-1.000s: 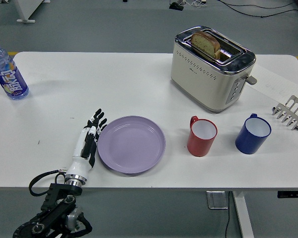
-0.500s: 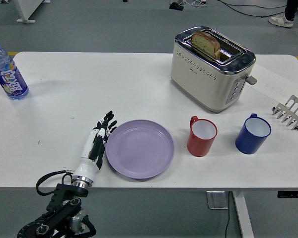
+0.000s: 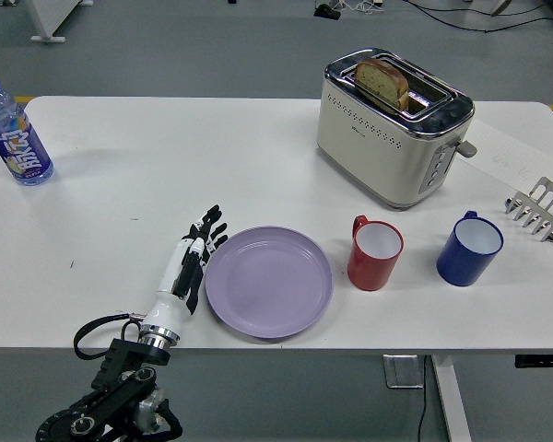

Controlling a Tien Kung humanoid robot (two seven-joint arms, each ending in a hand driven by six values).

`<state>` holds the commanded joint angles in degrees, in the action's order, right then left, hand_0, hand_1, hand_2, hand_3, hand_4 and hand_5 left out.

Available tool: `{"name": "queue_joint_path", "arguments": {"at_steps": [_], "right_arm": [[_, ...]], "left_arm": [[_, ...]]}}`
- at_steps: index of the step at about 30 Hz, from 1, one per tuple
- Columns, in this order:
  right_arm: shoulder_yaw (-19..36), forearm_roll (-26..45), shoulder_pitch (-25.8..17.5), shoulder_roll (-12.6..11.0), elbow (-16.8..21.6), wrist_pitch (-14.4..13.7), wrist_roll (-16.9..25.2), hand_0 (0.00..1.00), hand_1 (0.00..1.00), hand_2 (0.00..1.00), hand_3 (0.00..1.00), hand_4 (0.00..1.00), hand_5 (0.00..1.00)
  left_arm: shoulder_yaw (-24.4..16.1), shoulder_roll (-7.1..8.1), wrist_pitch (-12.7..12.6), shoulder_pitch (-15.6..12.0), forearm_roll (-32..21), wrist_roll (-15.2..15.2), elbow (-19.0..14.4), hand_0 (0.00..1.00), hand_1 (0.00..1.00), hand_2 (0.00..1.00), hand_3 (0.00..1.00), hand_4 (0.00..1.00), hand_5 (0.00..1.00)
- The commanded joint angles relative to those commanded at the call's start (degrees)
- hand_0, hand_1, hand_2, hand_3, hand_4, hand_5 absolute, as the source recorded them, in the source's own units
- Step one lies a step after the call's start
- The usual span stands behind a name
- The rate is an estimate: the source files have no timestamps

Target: Push plate across desktop

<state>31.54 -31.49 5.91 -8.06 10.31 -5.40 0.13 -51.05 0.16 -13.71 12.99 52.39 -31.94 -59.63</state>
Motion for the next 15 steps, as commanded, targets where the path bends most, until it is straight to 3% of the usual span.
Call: {"name": "queue_joint_path", "arguments": {"at_steps": [11,15], "right_arm": [[-0.1,0.1,0.0,0.0,0.0,0.0,0.0,0.658,0.646,0.724,0.684,0.283,0.288],[0.0,-0.2,-0.1,0.0,0.0,0.0,-0.2,0.659,0.646,0.723,0.682,0.283,0.286]], "left_arm": [[-0.6,-0.16,-0.2,-0.1,0.3,0.0,0.1,0.866,0.923,0.978,0.950,0.489,0.998],[-4.6,-0.16,-0.7,-0.1,1.8,0.1,0.0,0.865,0.920,0.976,0.938,0.488,0.998]]}}
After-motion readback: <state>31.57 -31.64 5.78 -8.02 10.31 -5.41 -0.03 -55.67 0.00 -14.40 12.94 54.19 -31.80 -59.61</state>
